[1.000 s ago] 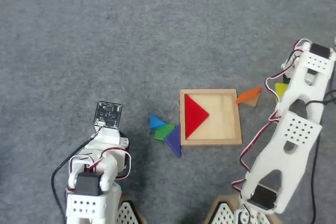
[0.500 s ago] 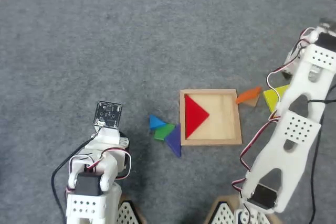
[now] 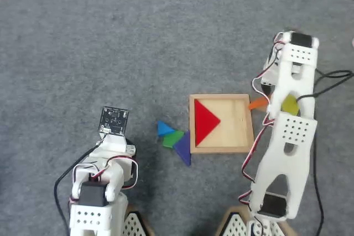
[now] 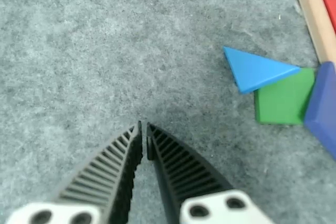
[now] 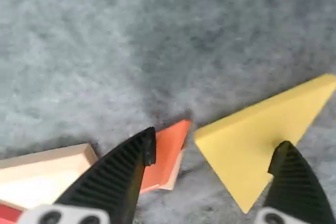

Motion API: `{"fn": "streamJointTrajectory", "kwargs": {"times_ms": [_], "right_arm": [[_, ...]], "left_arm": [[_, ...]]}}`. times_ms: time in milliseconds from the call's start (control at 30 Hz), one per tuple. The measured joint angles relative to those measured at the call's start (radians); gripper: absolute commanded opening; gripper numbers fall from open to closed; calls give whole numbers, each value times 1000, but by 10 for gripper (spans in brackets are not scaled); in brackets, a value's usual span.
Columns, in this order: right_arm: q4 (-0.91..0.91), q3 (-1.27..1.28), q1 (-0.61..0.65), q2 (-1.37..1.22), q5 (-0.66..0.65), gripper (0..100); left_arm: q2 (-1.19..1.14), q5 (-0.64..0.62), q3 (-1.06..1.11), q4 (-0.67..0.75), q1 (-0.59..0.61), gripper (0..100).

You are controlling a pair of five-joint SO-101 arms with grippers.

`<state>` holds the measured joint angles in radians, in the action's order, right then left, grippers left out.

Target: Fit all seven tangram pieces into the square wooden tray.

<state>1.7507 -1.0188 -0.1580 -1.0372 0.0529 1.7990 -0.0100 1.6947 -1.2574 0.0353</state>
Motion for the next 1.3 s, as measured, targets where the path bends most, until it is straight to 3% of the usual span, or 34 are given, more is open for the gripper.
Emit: {"fn": "streamJointTrajectory", "kwargs": {"times_ms": [300,633,867,1100,1300], "right_arm": [[0,26,-121,40,2,346],[-37,97,-120,25,8,345],[-60,80,-121,8,95,343],[-81,38,-123,6,270,343],[-87,37,-123,-29,293,343]], "left_arm": [[0,0,0,0,0,15],[0,0,0,0,0,15],[0,0,0,0,0,15],[0,0,0,0,0,15],[0,0,0,0,0,15]]}}
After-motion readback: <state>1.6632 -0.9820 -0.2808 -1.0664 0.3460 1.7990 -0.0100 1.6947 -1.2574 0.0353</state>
